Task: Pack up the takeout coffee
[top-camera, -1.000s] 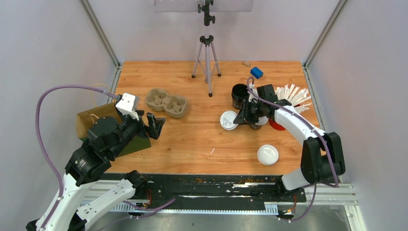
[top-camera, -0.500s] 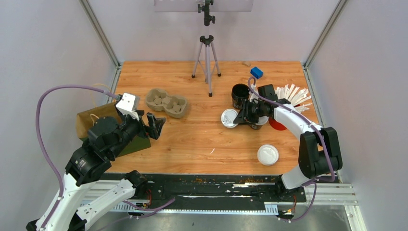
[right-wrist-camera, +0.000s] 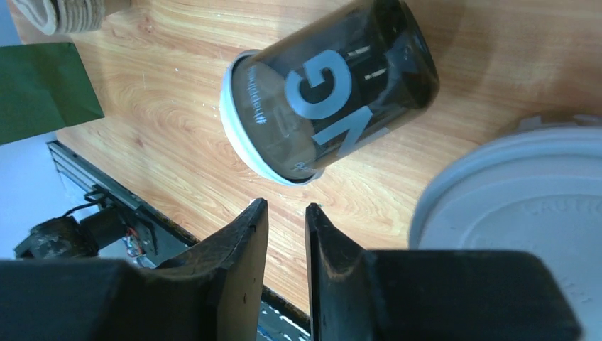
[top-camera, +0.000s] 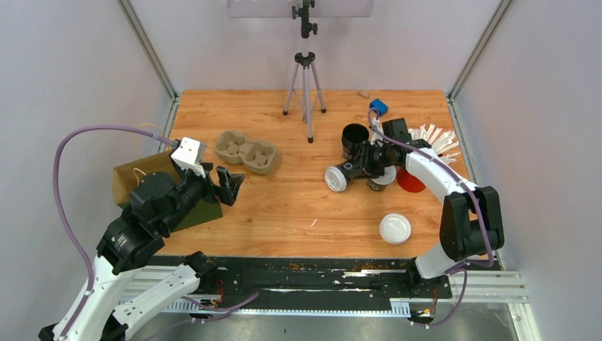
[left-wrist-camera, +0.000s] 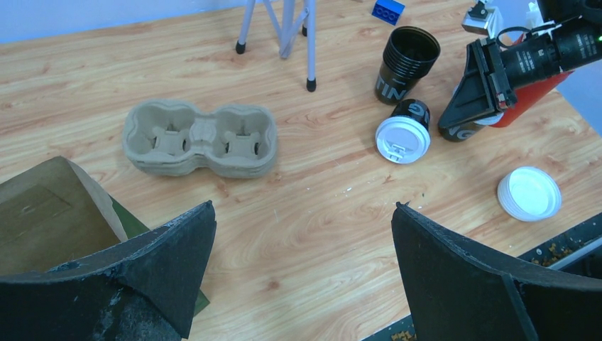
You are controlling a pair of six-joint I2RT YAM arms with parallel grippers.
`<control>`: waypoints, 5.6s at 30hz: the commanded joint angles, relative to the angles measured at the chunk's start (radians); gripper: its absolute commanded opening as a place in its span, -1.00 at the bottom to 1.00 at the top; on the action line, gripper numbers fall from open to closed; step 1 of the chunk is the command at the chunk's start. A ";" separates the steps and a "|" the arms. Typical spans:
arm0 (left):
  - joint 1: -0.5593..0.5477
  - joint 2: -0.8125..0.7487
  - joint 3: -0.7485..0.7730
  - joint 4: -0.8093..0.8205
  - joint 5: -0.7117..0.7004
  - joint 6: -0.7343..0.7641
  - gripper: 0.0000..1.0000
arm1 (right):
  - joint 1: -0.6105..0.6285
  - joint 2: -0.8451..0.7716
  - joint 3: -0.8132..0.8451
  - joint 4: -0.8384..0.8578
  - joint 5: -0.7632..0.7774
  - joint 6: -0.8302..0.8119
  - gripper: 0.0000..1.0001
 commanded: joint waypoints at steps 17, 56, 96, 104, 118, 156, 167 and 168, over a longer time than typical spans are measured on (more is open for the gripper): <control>0.003 -0.028 0.009 0.033 -0.024 0.000 1.00 | 0.438 0.107 0.346 -0.128 0.754 -0.559 0.05; 0.004 -0.039 0.009 0.019 -0.019 -0.007 1.00 | 0.238 0.020 0.163 -0.076 -0.007 0.007 -0.42; 0.003 -0.033 -0.016 0.032 -0.028 -0.004 1.00 | 0.051 0.158 0.188 -0.004 -0.031 0.127 -0.23; 0.003 -0.033 -0.020 0.035 -0.027 -0.006 1.00 | 0.052 0.203 0.252 -0.012 -0.021 0.135 -0.24; 0.004 -0.032 -0.026 0.045 -0.026 -0.001 1.00 | 0.133 0.263 0.379 -0.056 0.051 0.145 -0.29; 0.003 -0.105 -0.037 -0.028 0.061 -0.040 1.00 | 0.749 -0.202 -0.126 -0.070 0.718 0.675 0.17; 0.003 -0.109 -0.022 -0.045 0.041 -0.041 1.00 | 0.765 -0.134 -0.096 -0.086 0.767 0.602 -0.37; 0.003 -0.108 -0.023 -0.043 0.042 -0.042 1.00 | 0.768 -0.134 -0.086 -0.097 0.773 0.583 -0.40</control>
